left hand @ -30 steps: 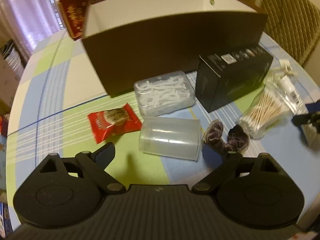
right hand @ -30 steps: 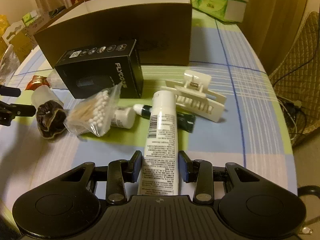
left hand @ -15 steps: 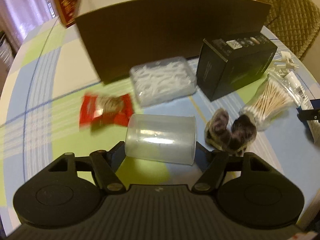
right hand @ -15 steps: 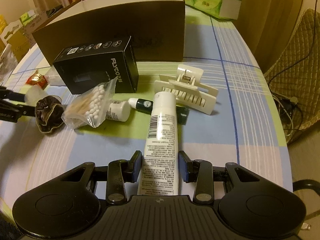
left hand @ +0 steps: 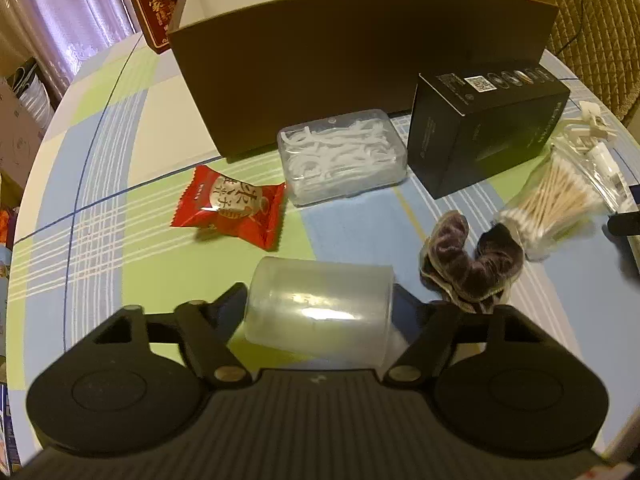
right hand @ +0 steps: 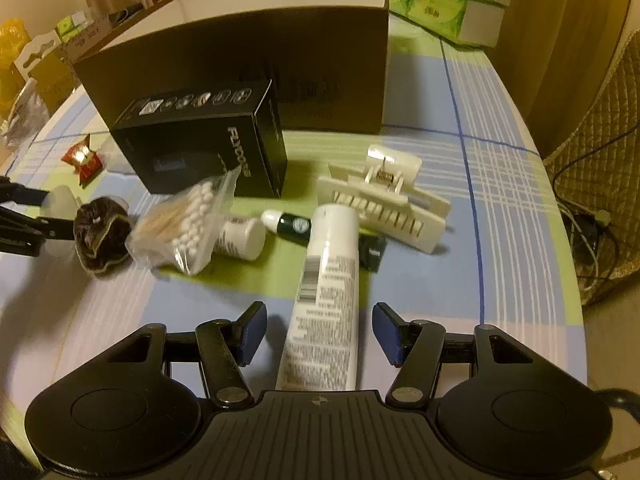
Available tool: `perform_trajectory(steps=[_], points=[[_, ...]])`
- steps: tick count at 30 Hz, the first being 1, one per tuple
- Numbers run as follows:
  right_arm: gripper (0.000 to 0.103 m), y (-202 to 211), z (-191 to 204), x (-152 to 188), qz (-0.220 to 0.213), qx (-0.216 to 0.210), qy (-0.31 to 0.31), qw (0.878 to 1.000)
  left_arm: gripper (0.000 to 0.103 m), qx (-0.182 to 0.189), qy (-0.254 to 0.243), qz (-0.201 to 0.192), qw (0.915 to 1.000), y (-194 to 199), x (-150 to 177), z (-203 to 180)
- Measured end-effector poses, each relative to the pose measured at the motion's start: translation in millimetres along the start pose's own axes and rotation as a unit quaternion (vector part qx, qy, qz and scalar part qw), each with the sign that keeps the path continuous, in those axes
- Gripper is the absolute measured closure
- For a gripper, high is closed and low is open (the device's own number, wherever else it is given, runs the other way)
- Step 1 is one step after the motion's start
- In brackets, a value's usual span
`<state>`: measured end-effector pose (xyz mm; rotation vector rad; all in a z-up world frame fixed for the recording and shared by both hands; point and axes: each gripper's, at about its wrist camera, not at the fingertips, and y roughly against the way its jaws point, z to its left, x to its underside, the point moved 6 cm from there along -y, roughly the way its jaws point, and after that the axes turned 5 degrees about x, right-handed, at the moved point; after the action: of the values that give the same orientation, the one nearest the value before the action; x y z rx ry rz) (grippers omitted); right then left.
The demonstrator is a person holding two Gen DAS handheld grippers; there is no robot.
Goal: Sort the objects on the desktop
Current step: 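Close right tool on white lotion tube while left tool grasps clear plastic cylinder, then lift and carry the cylinder and tube with both tools into the brown box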
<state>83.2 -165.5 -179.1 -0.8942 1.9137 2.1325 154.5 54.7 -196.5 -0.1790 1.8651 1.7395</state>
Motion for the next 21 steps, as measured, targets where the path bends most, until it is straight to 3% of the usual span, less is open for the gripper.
perform_trajectory(steps=[5,7,8,13,21], points=[[0.048,-6.0,-1.4,-7.3,0.001,0.006,0.007,1.000,0.033,-0.012,0.022,-0.003,0.9997,1.1,2.6,-2.7],[0.066,-7.4,-2.2,-7.6,0.003,0.008,0.016,1.000,0.034,-0.019,0.037,-0.002,0.9991,4.3,7.1,-4.9],[0.069,-7.0,-2.1,-6.9,0.003,0.004,0.021,1.000,0.034,-0.022,0.044,-0.002,0.9988,6.3,9.5,-6.4],[0.071,-2.3,-4.3,1.2,0.009,-0.003,0.054,0.998,0.034,-0.036,0.077,-0.005,0.9964,21.9,22.7,-20.1],[0.072,15.8,-10.5,9.9,0.009,-0.047,0.076,0.996,0.034,-0.060,0.112,-0.038,0.9912,63.1,30.3,-51.8]])
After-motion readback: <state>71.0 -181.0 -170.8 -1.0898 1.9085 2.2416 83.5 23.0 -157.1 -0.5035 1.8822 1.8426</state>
